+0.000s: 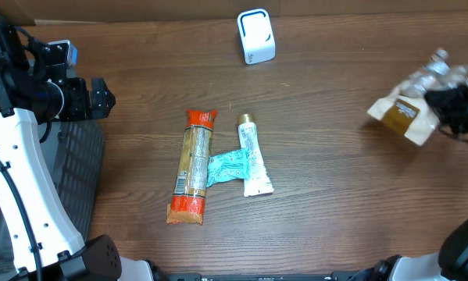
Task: Scan the item barcode
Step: 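Move the pouch to the table's right side and release it, then reach the right gripper to the white tube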
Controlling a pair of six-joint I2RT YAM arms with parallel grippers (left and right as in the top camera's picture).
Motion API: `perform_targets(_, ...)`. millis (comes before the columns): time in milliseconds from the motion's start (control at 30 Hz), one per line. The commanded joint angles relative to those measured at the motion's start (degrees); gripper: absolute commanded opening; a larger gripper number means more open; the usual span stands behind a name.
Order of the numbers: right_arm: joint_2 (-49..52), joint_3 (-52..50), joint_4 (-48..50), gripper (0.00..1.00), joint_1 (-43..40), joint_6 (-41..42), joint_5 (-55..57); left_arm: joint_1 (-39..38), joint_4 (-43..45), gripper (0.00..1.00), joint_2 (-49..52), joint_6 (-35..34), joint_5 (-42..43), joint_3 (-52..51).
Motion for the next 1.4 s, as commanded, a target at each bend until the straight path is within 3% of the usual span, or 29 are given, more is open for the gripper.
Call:
perform_targets(0, -0.7, -7.2, 8.5, 0.04, -4.3, 5.4, 2.1, -0.1, 0.1, 1.00, 0.3, 1.3, 0.9, -0.2)
perform_targets(167, -0.6, -13.6, 15.8, 0.04, -6.1, 5.4, 11.9, -0.1, 0.1, 0.99, 0.3, 1.3, 0.9, -0.2)
perform_targets(200, -0.6, -14.0, 16.0, 0.10, -6.1, 5.4, 12.7, -0.1, 0.1, 1.00, 0.3, 1.3, 0.9, -0.2)
perform_targets(300, -0.6, -14.1, 15.5, 0.50, -5.9, 5.3, 12.2, -0.1, 0.1, 1.00, 0.3, 1.3, 0.9, -0.2)
perform_targets(367, -0.6, -14.1, 15.0, 0.60, -5.9, 3.6, 10.0, -0.1, 0.1, 1.00, 0.3, 1.3, 0.9, -0.2)
perform_targets(433, -0.6, -14.0, 14.4, 0.84, -5.9, -1.4, 5.1, -0.1, 0.1, 0.99, 0.3, 1.3, 0.9, -0.2)
perform_targets(500, -0.7, -13.3, 13.2, 1.00, -5.9, -7.0, -3.7, -0.1, 0.1, 0.99, 0.3, 1.3, 0.9, -0.2)
perform_targets(600, -1.3, -10.2, 6.7, 1.00, -5.9, -7.4, -6.3, -0.1, 0.1, 1.00, 0.3, 1.3, 0.9, -0.2)
perform_targets(733, -2.7, -3.5, -6.9, 1.00, -4.0, -15.2, -6.6, -0.1, 0.1, 1.00, 0.3, 1.3, 0.9, -0.2)
perform_targets(933, -3.1, 8.4, -24.6, 1.00, 3.0, -16.9, 6.3, -0.1, 0.1, 1.00, 0.3, 1.3, 0.9, -0.2)
perform_targets(1200, -2.4, 11.4, -27.2, 1.00, 15.6, -17.2, 0.7, -0.1, 0.1, 1.00, 0.3, 1.3, 0.9, -0.2)
perform_targets(1367, 0.3, 10.4, -26.4, 1.00, 28.0, -25.1, 0.8, -0.1, 0.1, 1.00, 0.3, 1.3, 0.9, -0.2)
